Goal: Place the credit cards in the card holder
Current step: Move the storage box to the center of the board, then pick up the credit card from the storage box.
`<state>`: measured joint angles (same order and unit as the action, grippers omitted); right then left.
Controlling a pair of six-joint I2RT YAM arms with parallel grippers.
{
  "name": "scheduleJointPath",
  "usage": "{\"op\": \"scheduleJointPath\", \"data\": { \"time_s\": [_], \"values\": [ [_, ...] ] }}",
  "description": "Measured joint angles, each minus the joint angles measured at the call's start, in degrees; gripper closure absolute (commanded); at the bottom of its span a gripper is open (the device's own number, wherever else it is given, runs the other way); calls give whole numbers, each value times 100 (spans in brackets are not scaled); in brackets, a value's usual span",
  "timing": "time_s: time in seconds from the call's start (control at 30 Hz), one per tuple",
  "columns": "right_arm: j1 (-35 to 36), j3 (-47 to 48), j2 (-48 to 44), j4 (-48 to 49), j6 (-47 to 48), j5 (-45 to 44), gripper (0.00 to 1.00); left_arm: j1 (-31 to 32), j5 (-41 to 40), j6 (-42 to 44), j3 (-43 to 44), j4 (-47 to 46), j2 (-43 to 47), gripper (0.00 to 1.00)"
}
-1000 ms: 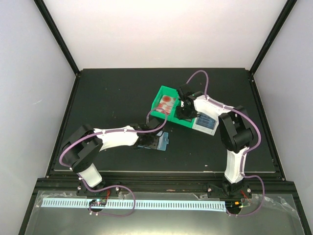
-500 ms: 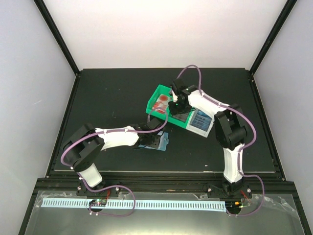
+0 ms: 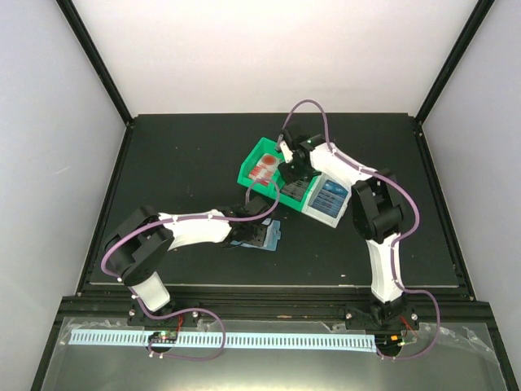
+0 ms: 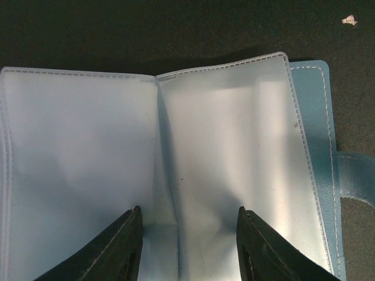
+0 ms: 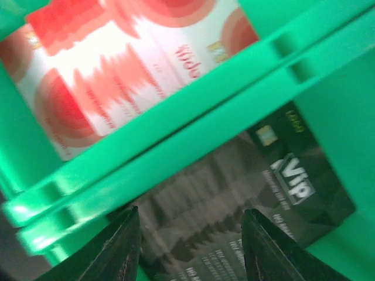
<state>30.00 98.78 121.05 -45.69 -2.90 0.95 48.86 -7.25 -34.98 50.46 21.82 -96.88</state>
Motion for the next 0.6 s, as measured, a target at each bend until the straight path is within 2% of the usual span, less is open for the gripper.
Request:
{"op": "scheduleJointPath", "data": {
  "time_s": [0.23, 0.4, 0.6],
  "values": [
    [-380, 107, 267, -63, 837, -85, 50, -2, -17, -63, -4, -7, 0, 56],
    [-391, 321, 595, -101, 1318, -278, 46, -2, -35, -70, -9, -7, 0, 57],
    [-369, 540, 835, -144, 1722, -651, 49, -2, -44, -72, -11, -7, 0, 57]
  ]
}}
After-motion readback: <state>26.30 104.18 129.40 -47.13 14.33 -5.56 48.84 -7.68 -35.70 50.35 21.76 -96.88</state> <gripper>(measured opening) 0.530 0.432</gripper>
